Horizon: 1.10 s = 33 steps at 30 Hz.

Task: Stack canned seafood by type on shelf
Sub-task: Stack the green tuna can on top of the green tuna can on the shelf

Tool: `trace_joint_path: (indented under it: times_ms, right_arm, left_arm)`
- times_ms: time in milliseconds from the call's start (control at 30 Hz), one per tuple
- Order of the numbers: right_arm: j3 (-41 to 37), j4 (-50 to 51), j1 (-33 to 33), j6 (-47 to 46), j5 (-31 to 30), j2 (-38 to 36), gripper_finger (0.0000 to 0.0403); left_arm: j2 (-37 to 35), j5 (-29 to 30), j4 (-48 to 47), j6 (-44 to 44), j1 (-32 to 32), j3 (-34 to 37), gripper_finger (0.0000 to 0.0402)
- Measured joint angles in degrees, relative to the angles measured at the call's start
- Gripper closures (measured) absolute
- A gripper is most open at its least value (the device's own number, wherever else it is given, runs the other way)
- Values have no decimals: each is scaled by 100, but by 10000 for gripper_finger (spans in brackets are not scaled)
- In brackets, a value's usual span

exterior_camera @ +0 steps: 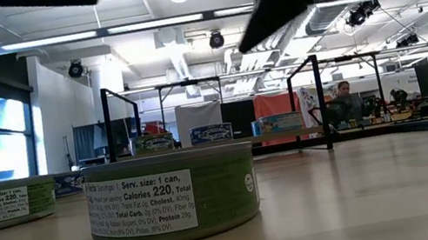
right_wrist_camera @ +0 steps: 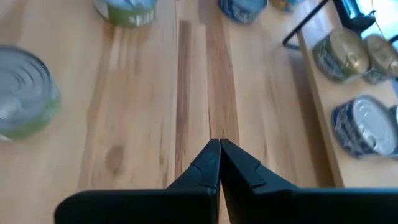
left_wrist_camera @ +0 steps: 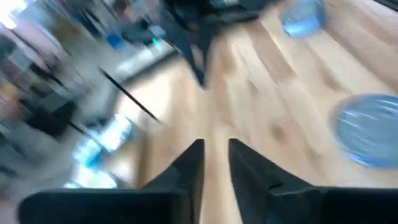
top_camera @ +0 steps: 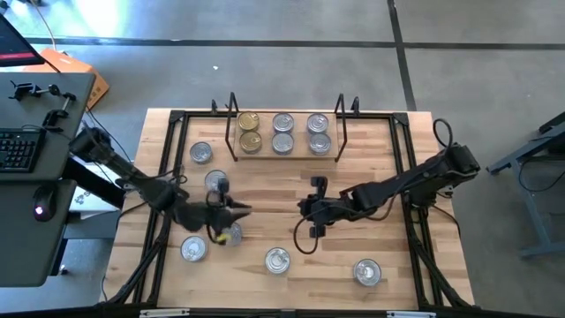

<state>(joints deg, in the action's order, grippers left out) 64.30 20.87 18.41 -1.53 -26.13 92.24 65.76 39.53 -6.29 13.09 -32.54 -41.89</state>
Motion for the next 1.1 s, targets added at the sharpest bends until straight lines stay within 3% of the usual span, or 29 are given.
trace_joint_path:
  times_ms: [133,333,467,733,967,1100]
  right_arm:
    - [-396,-414,-15,31,-26,5,403]
    - [-866,-1274,-15,50,-27,6,403]
    - [-1035,-1630,-15,195,-28,7,403]
    - [-1065,-1732,-111,348,-26,7,403]
    - [-1065,-1855,-214,179,-26,7,403]
    - [-1065,-1859,-232,141,-11,7,403]
  left_arm:
    - [311,-579,-1665,-1826,-270,-623,285]
    - [1130,-1306,-3140,-3644,-762,-644,231]
    - [1772,-1926,-3084,-4354,-884,-641,217]
    - [2685,-1858,-2670,-4151,-922,-671,234]
    - [2935,-846,-2706,-3147,-662,-648,319]
    - [2936,-694,-2666,-2718,-251,-614,371]
